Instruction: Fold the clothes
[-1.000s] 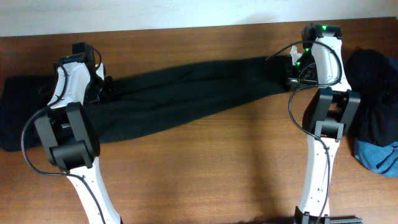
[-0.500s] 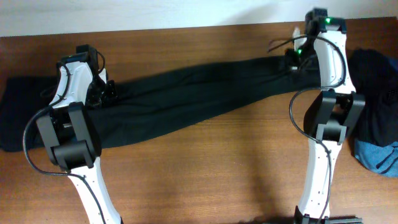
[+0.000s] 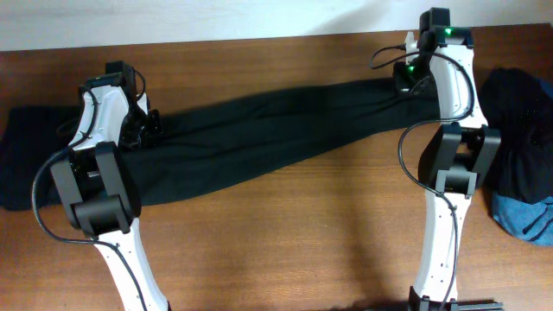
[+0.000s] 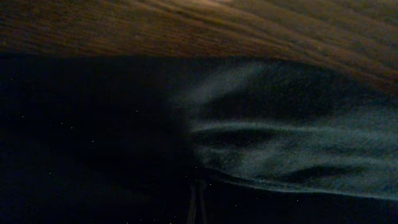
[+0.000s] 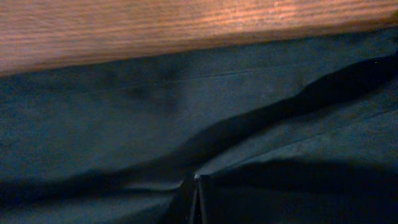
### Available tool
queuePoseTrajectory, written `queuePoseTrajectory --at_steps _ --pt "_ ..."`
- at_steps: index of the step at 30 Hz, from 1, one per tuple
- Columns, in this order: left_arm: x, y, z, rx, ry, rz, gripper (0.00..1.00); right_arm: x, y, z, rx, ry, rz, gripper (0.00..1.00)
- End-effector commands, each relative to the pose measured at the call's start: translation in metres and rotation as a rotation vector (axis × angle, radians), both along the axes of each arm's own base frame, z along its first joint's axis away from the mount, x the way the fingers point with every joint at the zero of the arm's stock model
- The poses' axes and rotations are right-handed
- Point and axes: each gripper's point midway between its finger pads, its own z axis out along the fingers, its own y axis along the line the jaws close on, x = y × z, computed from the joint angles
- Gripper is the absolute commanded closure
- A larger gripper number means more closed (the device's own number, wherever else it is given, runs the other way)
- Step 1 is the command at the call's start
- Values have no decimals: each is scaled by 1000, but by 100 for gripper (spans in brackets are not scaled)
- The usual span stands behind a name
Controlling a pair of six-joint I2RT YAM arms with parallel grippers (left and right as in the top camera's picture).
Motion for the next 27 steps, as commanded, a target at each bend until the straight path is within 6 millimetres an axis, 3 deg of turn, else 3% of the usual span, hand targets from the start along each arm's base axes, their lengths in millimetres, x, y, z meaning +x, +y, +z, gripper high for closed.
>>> queuePoseTrajectory --at_steps 1,7,15,27 --pt "1 1 -6 22 1 -27 96 -2 -9 -15 -18 25 -21 96" --pt "4 2 -6 24 -10 -45 96 -11 -11 -36 -10 81 -23 96" --pt "2 2 -6 25 -2 -44 96 -41 -6 -40 9 207 -23 96" --pt "-18 -1 -6 10 80 -46 97 -96 3 -36 42 433 -35 96"
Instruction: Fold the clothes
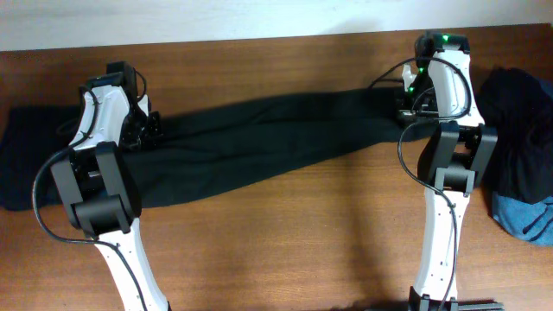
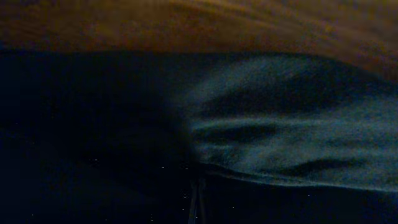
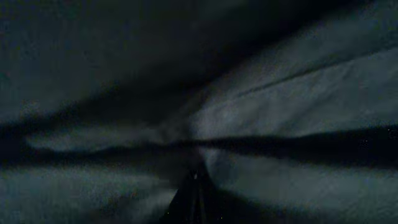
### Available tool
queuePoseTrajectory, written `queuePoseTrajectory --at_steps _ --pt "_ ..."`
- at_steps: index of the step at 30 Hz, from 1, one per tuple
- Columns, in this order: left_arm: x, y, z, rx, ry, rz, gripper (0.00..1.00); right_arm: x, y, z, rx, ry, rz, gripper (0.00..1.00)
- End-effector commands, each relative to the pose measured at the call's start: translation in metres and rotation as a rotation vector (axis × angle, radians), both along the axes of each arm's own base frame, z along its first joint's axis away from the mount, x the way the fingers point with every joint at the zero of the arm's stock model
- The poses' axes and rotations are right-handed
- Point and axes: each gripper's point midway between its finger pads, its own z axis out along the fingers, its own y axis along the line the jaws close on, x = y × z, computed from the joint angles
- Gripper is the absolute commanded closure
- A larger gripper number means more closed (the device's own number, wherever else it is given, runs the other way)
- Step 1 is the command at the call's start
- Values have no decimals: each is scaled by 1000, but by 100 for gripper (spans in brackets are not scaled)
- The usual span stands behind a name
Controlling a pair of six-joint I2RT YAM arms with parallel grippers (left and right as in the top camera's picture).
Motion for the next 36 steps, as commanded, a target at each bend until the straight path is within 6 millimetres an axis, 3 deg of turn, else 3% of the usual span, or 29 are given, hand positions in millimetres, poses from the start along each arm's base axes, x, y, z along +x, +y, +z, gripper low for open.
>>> queuePoseTrajectory --at_steps 1,9,12,15,19,22,30,36 --pt "-10 -2 -6 2 45 -21 97 -11 -1 -7 -5 59 -30 96" --pt "-15 -2 -6 1 67 -22 97 -25 2 -3 3 119 -42 96" --pt "-14 -1 -6 4 63 -22 97 -15 3 1 8 68 -46 96" --pt "-7 0 -5 10 34 -22 97 10 3 29 10 -76 -40 96" --pt "1 0 -5 14 0 -23 97 49 -5 88 -35 -325 -22 96" --pt "5 -1 -5 17 -15 -27 97 73 -11 105 -55 -450 -25 96" --pt "8 -1 -5 19 -29 -27 97 92 -17 63 -63 -462 -28 96" --pt "9 -1 -5 19 -30 -27 97 90 -18 23 -61 -420 -11 96"
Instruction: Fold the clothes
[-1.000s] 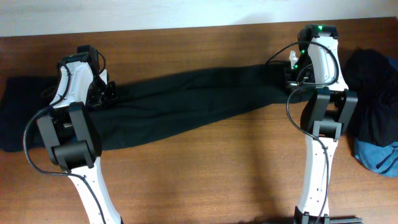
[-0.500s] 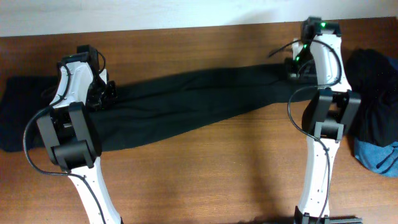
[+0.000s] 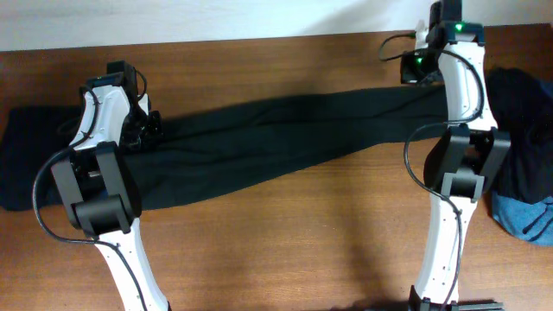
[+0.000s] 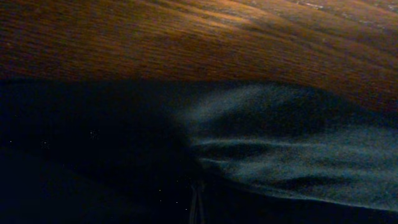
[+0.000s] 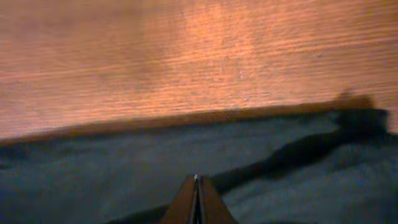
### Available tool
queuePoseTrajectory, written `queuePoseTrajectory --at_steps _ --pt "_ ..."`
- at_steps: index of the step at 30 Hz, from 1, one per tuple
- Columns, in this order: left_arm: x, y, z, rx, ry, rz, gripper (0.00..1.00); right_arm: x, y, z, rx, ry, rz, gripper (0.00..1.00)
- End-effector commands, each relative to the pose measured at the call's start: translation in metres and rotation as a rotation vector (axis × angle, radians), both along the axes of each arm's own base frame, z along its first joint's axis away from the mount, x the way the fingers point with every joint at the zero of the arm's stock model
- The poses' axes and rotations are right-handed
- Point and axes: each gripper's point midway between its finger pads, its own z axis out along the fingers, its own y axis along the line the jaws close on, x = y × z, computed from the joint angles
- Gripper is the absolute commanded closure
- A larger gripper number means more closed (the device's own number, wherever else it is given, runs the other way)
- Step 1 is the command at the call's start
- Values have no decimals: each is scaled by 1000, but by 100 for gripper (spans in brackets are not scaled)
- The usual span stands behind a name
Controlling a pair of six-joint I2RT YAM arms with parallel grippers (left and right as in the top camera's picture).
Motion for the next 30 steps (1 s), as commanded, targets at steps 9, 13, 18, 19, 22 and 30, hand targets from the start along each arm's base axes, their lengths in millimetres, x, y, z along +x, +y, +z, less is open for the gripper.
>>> queuePoseTrajectory --at_steps 9,13,18,19,22,30 --pt "3 -2 -5 9 -8 -24 97 -38 -4 -80 13 178 22 96" --pt "4 -1 -5 10 -13 -41 97 -76 -7 -99 42 318 4 96" --pt "5 0 -5 15 -16 -67 97 -118 -7 -98 86 475 -19 96" --pt "6 0 -5 15 -20 -67 97 -122 -7 -96 91 494 -19 96" --pt "7 0 -5 16 -26 -67 97 -137 -2 -91 103 556 -43 96" --pt "14 0 -2 18 -53 -71 97 -139 8 -84 104 577 -44 96"
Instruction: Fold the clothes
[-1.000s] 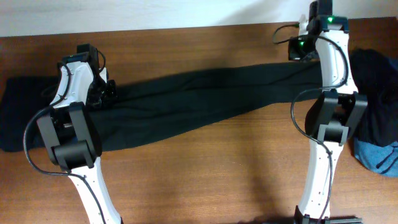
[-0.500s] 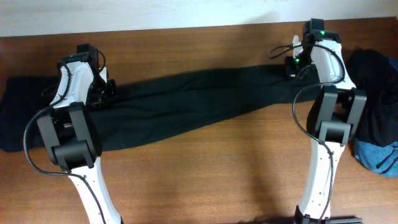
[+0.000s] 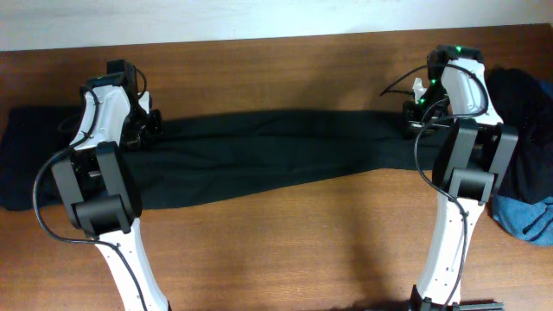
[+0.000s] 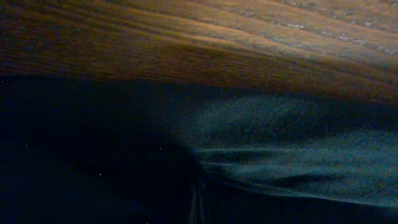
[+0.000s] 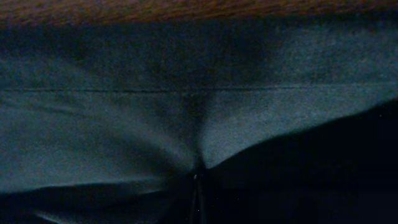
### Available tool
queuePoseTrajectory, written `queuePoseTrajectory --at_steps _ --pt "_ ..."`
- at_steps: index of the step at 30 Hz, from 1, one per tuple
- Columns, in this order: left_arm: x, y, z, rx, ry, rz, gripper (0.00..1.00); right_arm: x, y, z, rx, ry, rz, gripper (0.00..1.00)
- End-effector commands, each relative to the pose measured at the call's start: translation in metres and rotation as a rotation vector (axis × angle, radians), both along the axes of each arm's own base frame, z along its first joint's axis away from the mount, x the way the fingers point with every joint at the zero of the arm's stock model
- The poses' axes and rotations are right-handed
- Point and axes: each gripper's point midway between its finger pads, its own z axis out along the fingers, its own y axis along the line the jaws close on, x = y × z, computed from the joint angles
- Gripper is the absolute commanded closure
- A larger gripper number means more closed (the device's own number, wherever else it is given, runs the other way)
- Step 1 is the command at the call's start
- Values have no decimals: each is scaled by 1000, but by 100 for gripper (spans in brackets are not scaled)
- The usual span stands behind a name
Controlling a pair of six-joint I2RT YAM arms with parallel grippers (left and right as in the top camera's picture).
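A long black garment (image 3: 268, 155) lies stretched across the wooden table (image 3: 285, 250), reaching from the far left to the right arm. My left gripper (image 3: 147, 125) is shut on its cloth near the left end; the left wrist view shows the fabric (image 4: 280, 155) bunched into the closed jaws of that gripper (image 4: 198, 186). My right gripper (image 3: 418, 123) is shut on the garment's right end, and the right wrist view shows the cloth (image 5: 124, 124) with its seam gathered into this gripper (image 5: 197, 180).
A heap of dark clothes (image 3: 523, 130) lies at the right table edge, with a blue garment (image 3: 527, 220) below it. The garment's wider part (image 3: 34, 164) spreads at the far left. Bare wood fills the front of the table.
My right gripper moved down toward the table's front, from the far edge to a spot level with the left gripper. The garment's right end came with it and now lies straighter. The left gripper stayed put.
First the garment ran diagonally up to my right gripper at the far right, both grippers shut on it. The right gripper then sat slightly lower, afterwards higher and further right near the table's far edge. Now the right end is lower and the garment lies nearly horizontal.
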Motion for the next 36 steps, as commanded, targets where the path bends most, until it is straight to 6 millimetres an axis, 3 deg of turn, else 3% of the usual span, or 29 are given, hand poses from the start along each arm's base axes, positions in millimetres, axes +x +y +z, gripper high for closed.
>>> queuePoseTrajectory --at_steps 1,3,4,7,10,12,13,15,16,21,24,27,33,36 --pt "10 0 2 10 -34 -24 96 -7 7 -18 -1 54 5 96" --pt "25 2 19 19 -89 -37 95 8 6 -3 -1 -9 2 96" --pt "33 3 31 24 -120 -39 89 16 3 6 -8 -43 0 96" --pt "60 7 81 42 -242 -38 71 41 -2 40 -32 -158 0 57" --pt "74 9 133 57 -335 -37 50 57 -5 77 -51 -251 3 38" --pt "70 8 166 61 -360 -38 42 61 -6 108 -63 -306 8 37" --pt "65 7 179 61 -360 -40 34 61 -7 123 -70 -328 6 35" --pt "51 7 198 62 -344 -38 21 56 -9 153 -82 -369 -7 20" --pt "44 7 204 58 -331 -35 19 58 -12 162 -88 -399 -26 2" --pt "4 12 216 33 -228 49 17 47 -40 201 -114 -474 -154 1" --pt "1 17 223 24 -240 86 18 31 -55 220 -125 -489 -194 1" --pt "-3 13 241 5 -283 107 19 -1 -66 243 -134 -482 -238 1" --pt "-22 -26 300 -65 -416 60 20 -90 -68 275 -144 -435 -329 1" --pt "-38 -52 322 -57 -454 10 19 -117 -70 281 -153 -437 -388 1"
